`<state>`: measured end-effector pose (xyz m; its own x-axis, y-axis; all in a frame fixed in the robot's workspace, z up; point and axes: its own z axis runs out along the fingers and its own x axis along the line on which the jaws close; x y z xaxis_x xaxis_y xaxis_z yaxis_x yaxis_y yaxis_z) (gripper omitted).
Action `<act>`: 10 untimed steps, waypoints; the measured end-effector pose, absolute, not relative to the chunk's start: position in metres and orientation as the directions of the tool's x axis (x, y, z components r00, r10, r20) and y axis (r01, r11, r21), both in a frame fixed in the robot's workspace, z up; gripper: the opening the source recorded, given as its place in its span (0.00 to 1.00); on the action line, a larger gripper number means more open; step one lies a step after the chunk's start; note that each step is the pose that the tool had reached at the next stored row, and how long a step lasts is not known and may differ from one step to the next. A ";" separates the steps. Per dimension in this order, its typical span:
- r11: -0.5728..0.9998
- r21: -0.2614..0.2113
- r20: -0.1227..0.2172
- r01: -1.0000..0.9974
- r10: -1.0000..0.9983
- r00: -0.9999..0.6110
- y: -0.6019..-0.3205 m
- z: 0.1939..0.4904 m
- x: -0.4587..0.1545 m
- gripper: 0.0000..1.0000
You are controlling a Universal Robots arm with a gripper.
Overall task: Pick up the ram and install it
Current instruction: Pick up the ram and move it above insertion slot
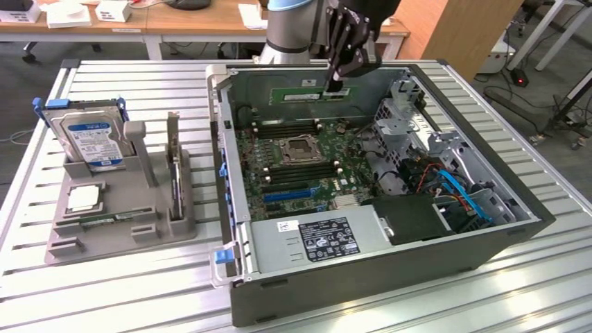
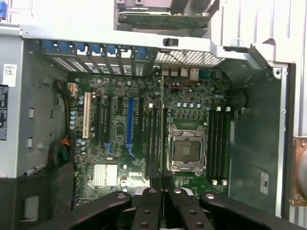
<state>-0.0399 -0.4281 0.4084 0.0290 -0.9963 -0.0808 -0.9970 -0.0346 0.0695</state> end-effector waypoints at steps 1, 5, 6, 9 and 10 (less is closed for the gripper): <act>-0.034 0.070 -0.080 -0.997 -0.996 0.029 -0.425 0.408 -0.040 0.11; -0.033 0.070 -0.080 -0.997 -0.996 0.028 -0.413 0.408 -0.040 0.11; -0.033 0.070 -0.080 -0.997 -0.996 0.028 -0.410 0.408 -0.040 0.11; -0.033 0.070 -0.080 -0.997 -0.996 0.027 -0.403 0.407 -0.040 0.11; -0.033 0.070 -0.080 -0.997 -0.996 0.027 -0.402 0.407 -0.040 0.11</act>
<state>-0.0399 -0.4020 0.4074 0.0273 -0.9964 -0.0803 -0.9970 -0.0329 0.0696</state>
